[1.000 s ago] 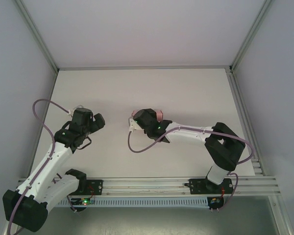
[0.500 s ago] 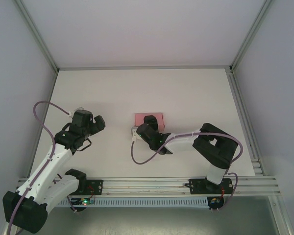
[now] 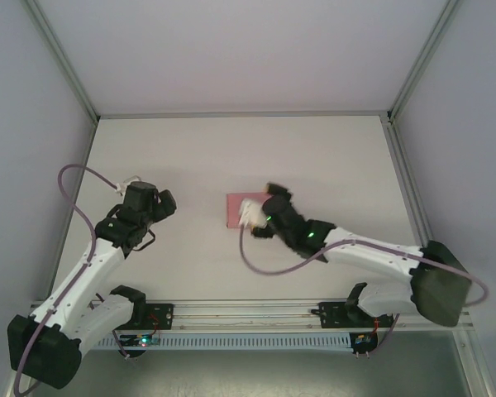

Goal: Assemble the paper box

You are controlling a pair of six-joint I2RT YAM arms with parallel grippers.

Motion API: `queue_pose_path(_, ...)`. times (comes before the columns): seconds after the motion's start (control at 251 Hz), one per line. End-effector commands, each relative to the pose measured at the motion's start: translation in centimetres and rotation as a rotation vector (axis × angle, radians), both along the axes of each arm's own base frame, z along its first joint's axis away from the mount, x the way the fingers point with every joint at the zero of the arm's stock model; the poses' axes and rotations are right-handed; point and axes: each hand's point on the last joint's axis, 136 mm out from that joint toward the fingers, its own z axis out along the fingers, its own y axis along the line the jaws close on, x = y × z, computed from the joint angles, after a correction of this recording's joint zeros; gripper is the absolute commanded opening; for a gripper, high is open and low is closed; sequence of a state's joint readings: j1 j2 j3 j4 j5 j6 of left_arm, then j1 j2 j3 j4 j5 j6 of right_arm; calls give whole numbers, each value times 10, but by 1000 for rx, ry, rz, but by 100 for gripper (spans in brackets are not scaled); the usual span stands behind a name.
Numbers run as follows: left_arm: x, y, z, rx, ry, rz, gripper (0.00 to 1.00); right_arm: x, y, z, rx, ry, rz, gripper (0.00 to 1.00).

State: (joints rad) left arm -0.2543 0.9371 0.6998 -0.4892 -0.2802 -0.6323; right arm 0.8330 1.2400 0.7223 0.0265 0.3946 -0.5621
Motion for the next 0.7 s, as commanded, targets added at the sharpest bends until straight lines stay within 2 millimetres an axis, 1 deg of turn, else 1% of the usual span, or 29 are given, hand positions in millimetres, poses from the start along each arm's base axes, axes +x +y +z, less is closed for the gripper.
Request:
queue_pose_path(0.0,30,37,21,198,-121,98,100,45,-88,37,534,-8,-466,98)
queue_pose_path(0.04,38,48,19,246,-128,129,100,51,-121,38,674,-19,-554,98)
queue_pose_path(0.076,44,58,16,266,-129,167,100,52,-144,36,780,-41,-588,98)
queue_pose_path(0.136,59,62,11,291,-143,154,100,47,-178,35,911,-130,-628,98)
queue_pose_path(0.164,66,64,9,311,-154,139,100,41,-192,31,940,-179,-650,98)
queue_pose_path(0.188,72,64,5,330,-162,122,100,37,-203,33,956,-234,-662,98)
queue_pose_path(0.2,74,65,3,337,-167,113,100,33,-207,27,951,-250,-672,98)
queue_pose_path(0.275,89,65,-10,348,-202,71,100,15,-234,17,913,-376,-732,98)
queue_pose_path(0.327,96,66,-22,367,-216,43,100,10,-241,8,856,-389,-739,98)
queue_pose_path(0.367,101,64,-34,393,-204,-4,100,12,-246,5,848,-381,-762,98)
queue_pose_path(0.435,107,64,-52,437,-181,-46,100,19,-243,3,823,-367,-734,98)
queue_pose_path(0.455,111,65,-52,447,-196,-47,100,21,-243,-1,812,-357,-735,98)
queue_pose_path(0.471,112,66,-53,445,-181,-48,100,23,-243,2,816,-371,-730,98)
queue_pose_path(0.499,115,62,-56,428,-154,-78,100,26,-243,-1,806,-369,-729,98)
queue_pose_path(0.543,122,55,-55,405,-210,-112,100,33,-242,-8,779,-352,-723,98)
queue_pose_path(0.567,125,48,-56,393,-245,-152,100,37,-240,-13,762,-336,-717,98)
queue_pose_path(0.579,125,46,-61,388,-241,-170,100,39,-239,-16,754,-328,-716,98)
queue_pose_path(0.591,125,44,-61,392,-252,-180,100,42,-238,-19,748,-322,-713,98)
queue_pose_path(0.642,122,41,-60,382,-266,-193,100,49,-239,-17,782,-348,-711,98)
queue_pose_path(0.67,120,42,-59,376,-282,-190,100,53,-232,-20,794,-326,-672,98)
queue_pose_path(0.698,118,42,-59,372,-308,-185,100,60,-224,-30,778,-277,-634,98)
